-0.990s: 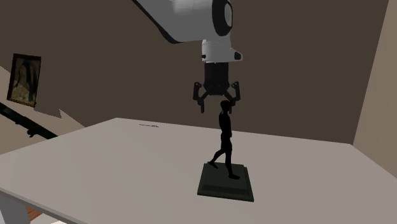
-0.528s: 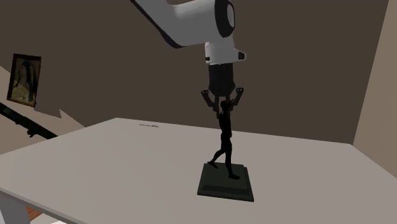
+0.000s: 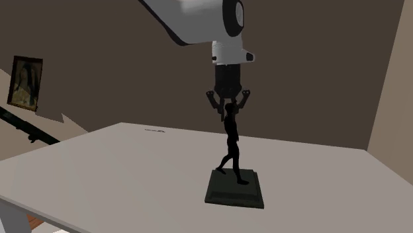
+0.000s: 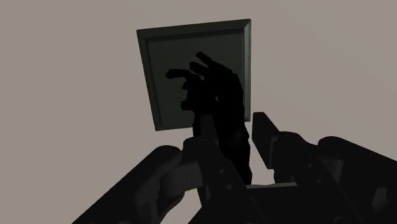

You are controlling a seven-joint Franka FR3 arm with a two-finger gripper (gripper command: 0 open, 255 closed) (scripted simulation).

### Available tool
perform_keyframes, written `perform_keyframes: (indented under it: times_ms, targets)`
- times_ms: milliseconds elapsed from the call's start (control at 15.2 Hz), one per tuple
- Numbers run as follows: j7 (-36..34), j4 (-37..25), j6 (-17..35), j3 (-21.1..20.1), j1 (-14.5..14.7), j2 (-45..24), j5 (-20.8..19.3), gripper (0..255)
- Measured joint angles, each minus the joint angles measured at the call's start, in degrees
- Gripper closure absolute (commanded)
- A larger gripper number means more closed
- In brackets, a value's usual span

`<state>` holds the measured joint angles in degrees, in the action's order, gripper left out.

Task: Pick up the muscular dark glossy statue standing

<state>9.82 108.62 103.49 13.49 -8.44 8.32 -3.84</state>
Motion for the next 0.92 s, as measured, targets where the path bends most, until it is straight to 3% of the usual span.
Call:
perform_keyframes:
  times_ms: [924]
  targets:
    - [0.45,-11.31,-10.50,-0.19,0.43,-2.00,1.46,255]
